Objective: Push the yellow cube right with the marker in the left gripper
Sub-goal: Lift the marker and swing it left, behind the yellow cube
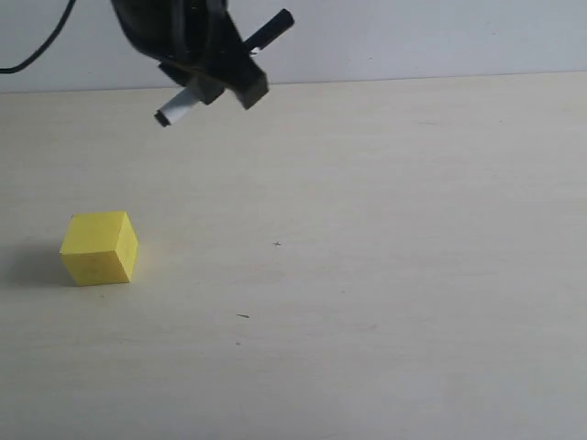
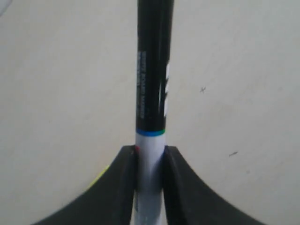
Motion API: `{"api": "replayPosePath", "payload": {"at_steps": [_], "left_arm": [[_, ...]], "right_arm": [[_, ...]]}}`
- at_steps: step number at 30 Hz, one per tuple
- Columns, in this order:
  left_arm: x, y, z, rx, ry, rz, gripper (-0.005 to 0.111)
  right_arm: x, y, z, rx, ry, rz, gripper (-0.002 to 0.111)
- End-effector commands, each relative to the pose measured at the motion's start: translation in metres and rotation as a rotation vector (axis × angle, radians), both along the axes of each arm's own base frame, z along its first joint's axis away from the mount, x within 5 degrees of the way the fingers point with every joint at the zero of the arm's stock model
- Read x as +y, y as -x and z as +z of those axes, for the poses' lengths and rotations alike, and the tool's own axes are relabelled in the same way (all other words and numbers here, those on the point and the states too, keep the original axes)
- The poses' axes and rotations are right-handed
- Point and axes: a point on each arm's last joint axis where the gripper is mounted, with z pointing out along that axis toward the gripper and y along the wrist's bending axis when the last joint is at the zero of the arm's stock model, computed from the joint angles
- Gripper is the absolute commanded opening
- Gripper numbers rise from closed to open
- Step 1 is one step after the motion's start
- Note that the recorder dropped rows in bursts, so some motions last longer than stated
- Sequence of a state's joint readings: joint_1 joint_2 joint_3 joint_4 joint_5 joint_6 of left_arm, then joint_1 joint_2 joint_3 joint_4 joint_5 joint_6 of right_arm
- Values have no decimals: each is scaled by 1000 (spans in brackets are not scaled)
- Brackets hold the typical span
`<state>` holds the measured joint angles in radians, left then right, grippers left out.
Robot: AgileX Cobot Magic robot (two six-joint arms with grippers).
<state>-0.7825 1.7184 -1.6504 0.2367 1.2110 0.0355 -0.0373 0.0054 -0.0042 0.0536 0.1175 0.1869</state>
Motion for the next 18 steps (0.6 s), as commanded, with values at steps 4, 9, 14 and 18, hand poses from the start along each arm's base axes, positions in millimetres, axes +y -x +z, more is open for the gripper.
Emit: {"api": "replayPosePath", "payload": {"at_steps": [4, 9, 14, 18], "left_arm": [[33, 30, -14, 21, -53, -55, 0], [43, 39, -29, 43, -95, -75, 0], [47, 39, -39, 6, -135, -117, 0], [42, 33, -36, -72, -95, -142, 0]], "right_arm": [[0, 0, 0, -9, 6, -6, 0], [0, 0, 0, -9, 6, -6, 0], [0, 0, 0, -9, 6, -6, 0], [0, 0, 0, -9, 8, -7, 0]]}}
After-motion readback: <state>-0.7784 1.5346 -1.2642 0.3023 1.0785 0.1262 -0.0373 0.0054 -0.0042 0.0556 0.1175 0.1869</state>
